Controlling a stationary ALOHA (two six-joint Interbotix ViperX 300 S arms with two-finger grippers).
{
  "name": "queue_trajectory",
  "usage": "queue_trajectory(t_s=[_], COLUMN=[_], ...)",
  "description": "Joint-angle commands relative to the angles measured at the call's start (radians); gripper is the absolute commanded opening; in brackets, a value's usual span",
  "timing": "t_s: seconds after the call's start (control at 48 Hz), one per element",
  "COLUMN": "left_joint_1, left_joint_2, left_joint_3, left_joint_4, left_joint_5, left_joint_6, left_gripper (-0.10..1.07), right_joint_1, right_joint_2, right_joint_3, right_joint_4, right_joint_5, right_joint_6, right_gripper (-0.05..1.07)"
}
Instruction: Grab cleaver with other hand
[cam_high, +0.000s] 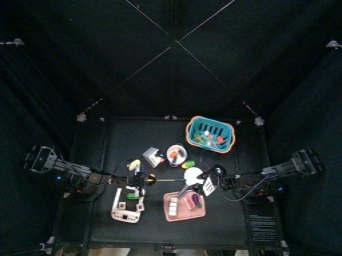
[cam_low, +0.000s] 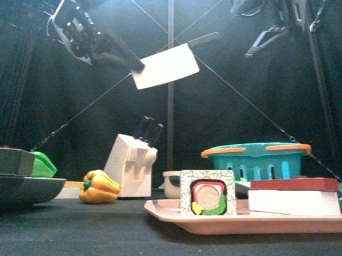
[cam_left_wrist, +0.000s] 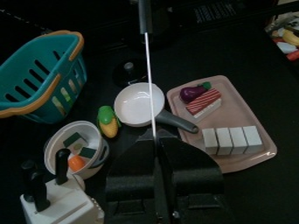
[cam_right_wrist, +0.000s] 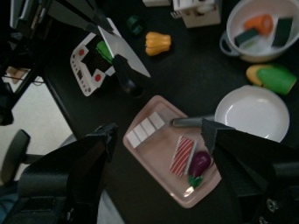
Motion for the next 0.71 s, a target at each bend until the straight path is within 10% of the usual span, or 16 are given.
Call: queue_trajectory(t_s=[0.0,0.688], left_joint_1=[-0.008,-0.006], left_joint_2=[-0.006,-0.005], left_joint_3=[-0.012,-0.026], left_joint_4=[0.002,-0.1], left_joint_5=[-0.006,-0.143], left_joint_6=[-0.002,-0.008], left_gripper=[0.32,0.32], right_joint_1=[-0.008,0.052], right_joint_2=[0.0,0.187], right_joint_3=[-0.023,-0.089], right_joint_4=[-0.038,-0.137], right_joint_5=[-0.018,-0.067], right_joint_6=[-0.043,-0.331], right_gripper=[1.04,1.04])
